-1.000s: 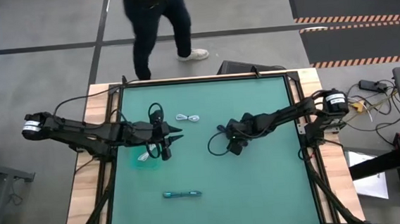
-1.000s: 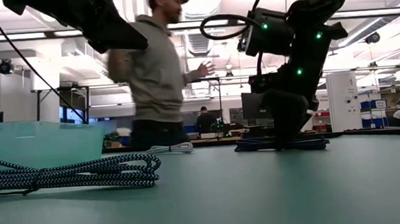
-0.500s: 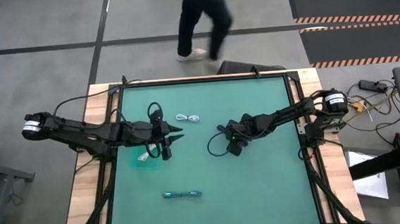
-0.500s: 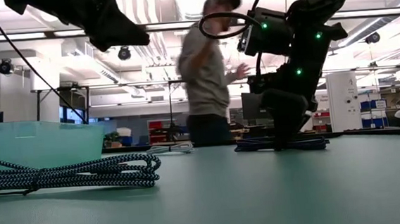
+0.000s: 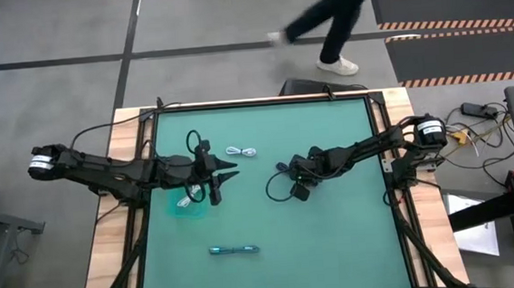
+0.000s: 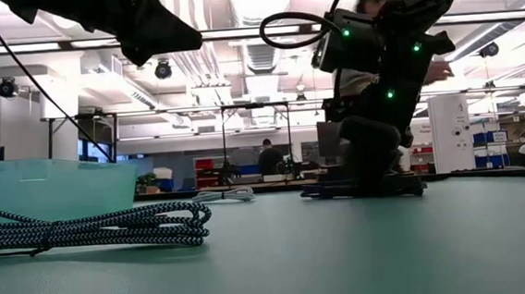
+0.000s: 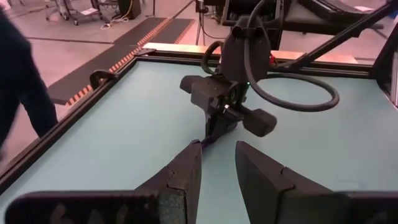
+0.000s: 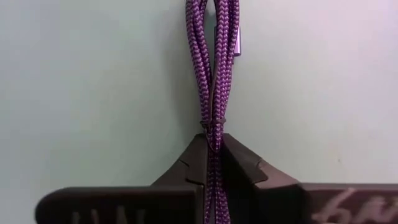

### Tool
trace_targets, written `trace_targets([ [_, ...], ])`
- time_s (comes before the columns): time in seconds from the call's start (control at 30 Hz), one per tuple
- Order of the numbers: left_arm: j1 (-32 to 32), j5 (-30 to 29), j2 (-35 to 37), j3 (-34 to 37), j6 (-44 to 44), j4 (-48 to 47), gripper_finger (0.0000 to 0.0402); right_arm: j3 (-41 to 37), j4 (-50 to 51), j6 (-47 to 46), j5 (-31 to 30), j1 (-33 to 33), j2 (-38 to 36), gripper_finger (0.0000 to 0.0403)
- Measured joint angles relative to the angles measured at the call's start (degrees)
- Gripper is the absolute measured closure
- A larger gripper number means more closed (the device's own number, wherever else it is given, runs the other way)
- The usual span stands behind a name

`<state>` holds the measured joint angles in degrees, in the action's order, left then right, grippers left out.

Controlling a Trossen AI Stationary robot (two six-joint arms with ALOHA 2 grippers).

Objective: Pick and place USB-C Cables
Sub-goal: Put the purple charger cable into the green bin

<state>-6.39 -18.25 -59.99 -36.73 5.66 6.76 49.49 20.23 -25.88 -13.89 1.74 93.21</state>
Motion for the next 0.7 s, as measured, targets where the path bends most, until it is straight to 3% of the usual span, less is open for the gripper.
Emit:
trace_targets([
  [0.33,-0.01,0.01,0.0,0.55,1.11,1.34,0.0319,-0.28,-2.28,3.89,-0.04,0.08,-5.2,0.0389],
  [0.7,-0.02,0.01,0.0,0.55,1.41,2.02,0.0319,-0.93,-19.23,12.6,0.73,-0.9,-7.02,0.039],
])
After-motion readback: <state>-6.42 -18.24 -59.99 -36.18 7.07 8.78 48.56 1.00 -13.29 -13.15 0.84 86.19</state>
